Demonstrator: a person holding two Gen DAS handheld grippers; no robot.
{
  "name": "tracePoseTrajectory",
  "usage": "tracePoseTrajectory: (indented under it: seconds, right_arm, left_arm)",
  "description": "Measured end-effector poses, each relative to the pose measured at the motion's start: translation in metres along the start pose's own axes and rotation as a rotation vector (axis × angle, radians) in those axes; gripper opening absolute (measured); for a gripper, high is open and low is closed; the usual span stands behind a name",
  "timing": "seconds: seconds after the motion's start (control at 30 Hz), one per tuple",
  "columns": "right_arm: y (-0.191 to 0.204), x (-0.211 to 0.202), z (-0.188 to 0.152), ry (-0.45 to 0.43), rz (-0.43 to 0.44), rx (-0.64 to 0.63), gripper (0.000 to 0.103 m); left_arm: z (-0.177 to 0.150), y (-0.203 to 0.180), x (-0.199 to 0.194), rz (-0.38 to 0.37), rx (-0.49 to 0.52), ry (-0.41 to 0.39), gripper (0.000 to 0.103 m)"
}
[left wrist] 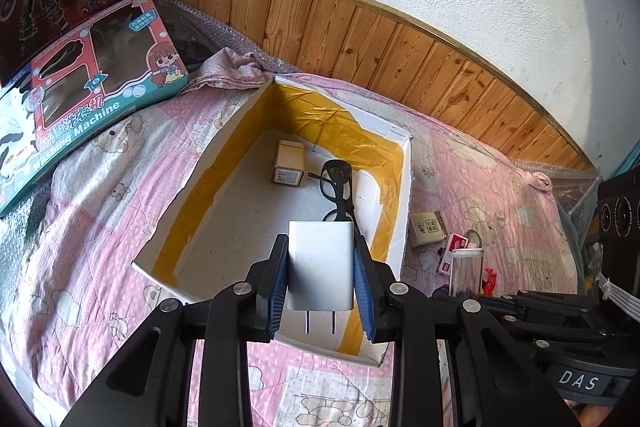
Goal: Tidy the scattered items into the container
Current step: 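Carry the white charger and clear tube with both tools over the box, then open the left tool to drop the charger while the right tool releases the tube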
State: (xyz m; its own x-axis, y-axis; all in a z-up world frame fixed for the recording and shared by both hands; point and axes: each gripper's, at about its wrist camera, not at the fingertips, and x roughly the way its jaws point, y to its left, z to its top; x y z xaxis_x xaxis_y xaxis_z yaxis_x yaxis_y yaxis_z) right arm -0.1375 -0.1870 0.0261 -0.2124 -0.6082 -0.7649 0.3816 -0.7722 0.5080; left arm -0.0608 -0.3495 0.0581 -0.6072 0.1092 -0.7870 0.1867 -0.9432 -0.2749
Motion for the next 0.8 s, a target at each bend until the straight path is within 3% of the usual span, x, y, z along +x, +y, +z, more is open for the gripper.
tracePoseTrajectory:
  seconds: [0.8]
  right_arm:
    - [-0.023, 0.095, 0.069, 0.130, -0.092, -0.026, 0.011]
  left_arm:
    - [0.055, 0.046, 0.098, 0.003, -0.082, 0.181, 0.031]
